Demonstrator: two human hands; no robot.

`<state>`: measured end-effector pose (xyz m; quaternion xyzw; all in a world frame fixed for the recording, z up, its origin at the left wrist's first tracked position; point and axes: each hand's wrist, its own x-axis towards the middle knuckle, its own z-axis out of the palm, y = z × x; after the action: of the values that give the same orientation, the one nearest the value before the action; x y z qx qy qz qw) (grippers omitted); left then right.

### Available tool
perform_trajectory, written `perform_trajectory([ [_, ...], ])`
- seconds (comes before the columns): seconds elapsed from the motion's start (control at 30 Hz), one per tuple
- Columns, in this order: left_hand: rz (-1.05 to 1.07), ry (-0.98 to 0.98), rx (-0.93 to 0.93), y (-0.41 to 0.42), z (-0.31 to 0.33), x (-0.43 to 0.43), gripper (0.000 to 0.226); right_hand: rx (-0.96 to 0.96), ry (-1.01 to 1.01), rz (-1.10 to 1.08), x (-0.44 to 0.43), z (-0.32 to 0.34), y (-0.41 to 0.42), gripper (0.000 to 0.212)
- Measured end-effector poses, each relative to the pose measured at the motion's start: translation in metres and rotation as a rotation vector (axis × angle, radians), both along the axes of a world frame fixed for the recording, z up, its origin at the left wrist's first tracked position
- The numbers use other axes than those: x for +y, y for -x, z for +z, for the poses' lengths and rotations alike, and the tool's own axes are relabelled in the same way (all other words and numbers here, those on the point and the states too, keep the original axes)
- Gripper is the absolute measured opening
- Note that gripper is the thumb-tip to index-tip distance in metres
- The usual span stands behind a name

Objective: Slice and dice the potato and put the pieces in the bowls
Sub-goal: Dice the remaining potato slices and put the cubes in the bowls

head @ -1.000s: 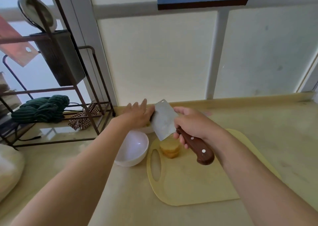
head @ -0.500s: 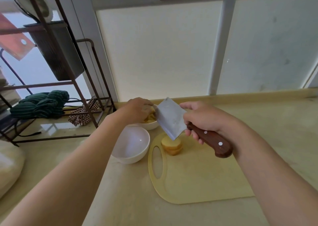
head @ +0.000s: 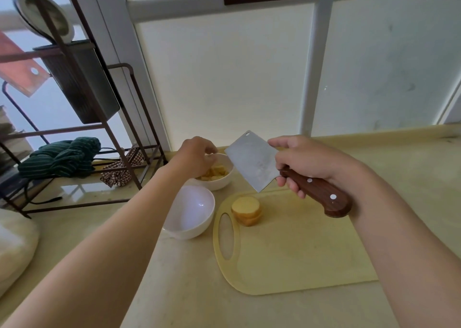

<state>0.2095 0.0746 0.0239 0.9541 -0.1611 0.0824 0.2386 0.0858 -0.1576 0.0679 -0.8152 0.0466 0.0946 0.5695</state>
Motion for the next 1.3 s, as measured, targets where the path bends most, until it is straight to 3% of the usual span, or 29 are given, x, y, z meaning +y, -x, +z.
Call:
perform_trajectory([
  [0.23,0.099,0.122,-0.082,0.003,0.004,-0.003,0.019,-0.018,-0.002,0.008,-0.002,0.002,0.001,0.072],
  [0.5,0.123,0.045,-0.042,0.018,0.011,-0.009,0.032,-0.018,0.002,0.024,-0.002,0.004,0.004,0.072],
  [0.67,-0.086,0.027,-0.004,0.064,0.027,-0.017,0.020,-0.036,0.043,0.006,-0.007,0.009,0.008,0.069],
  [0.77,-0.281,-0.125,0.112,0.102,0.020,-0.026,0.033,-0.050,0.085,-0.027,-0.015,0.015,0.016,0.063],
  [0.83,-0.306,-0.332,0.188,0.119,0.013,-0.034,0.053,-0.063,0.106,-0.046,-0.022,0.014,0.024,0.059],
  [0.9,-0.326,-0.452,0.187,0.127,0.010,-0.041,0.058,-0.079,0.150,-0.054,-0.030,0.007,0.037,0.058],
  [1.07,-0.404,-0.575,0.107,0.138,0.018,-0.049,0.046,-0.140,0.150,-0.121,-0.053,-0.034,0.071,0.067],
  [1.3,-0.297,-0.549,0.095,0.132,0.007,-0.048,0.057,-0.127,0.080,-0.125,-0.079,-0.055,0.079,0.071],
])
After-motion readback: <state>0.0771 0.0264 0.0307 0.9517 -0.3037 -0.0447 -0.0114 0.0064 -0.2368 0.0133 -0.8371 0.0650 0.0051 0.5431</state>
